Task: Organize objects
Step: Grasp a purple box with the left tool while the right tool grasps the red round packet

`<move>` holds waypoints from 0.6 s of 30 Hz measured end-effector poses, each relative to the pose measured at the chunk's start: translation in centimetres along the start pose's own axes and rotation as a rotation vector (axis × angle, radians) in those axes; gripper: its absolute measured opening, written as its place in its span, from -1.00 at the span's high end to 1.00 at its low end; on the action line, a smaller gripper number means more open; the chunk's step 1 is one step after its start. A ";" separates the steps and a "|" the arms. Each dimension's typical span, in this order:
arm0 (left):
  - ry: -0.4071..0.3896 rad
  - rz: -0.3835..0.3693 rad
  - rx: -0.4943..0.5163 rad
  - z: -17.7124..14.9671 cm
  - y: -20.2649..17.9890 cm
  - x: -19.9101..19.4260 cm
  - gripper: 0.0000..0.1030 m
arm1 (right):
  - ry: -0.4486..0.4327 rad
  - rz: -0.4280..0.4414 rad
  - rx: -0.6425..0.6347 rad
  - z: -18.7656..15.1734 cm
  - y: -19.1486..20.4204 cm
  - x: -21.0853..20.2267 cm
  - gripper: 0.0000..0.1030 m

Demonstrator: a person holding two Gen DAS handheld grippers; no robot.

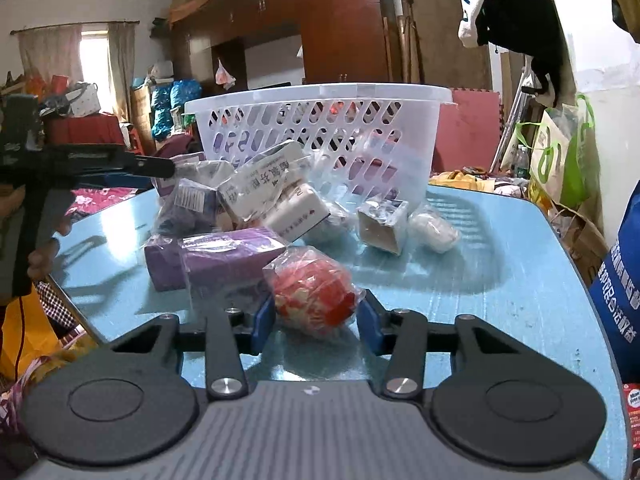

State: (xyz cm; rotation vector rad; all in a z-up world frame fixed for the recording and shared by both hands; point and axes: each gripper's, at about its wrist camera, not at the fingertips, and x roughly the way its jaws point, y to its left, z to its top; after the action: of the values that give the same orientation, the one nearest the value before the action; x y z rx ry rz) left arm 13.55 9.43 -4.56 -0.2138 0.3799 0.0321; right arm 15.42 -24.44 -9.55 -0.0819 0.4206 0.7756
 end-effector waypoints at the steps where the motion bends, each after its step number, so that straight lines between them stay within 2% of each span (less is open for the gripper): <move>1: 0.000 -0.003 -0.004 -0.3 0.1 0.0 -0.55 | -0.001 0.002 0.002 0.0 0.0 0.0 0.04; 4: -0.004 -0.018 -0.002 -0.2 0.0 0.1 -0.36 | -0.011 -0.002 -0.001 -0.1 0.1 0.0 0.02; 6: -0.001 -0.029 0.008 -0.3 -0.2 0.3 -0.16 | -0.014 -0.004 -0.007 -0.1 0.3 0.0 0.02; 7: 0.004 -0.037 0.007 -0.4 -0.2 0.4 0.02 | -0.014 -0.005 -0.012 -0.1 0.4 0.0 0.02; 10: -0.004 -0.017 0.013 -0.4 -0.1 0.5 0.04 | -0.013 -0.008 -0.020 -0.1 0.6 -0.1 0.11; 18: -0.075 -0.023 0.023 -0.8 -0.3 -1.1 0.05 | -0.030 -0.020 -0.023 0.4 0.5 -0.9 0.12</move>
State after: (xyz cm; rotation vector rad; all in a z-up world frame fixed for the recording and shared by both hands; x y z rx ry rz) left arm 12.33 8.93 -4.79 -0.1936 0.3032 0.0126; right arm 14.64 -24.60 -8.80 -0.0958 0.3818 0.7614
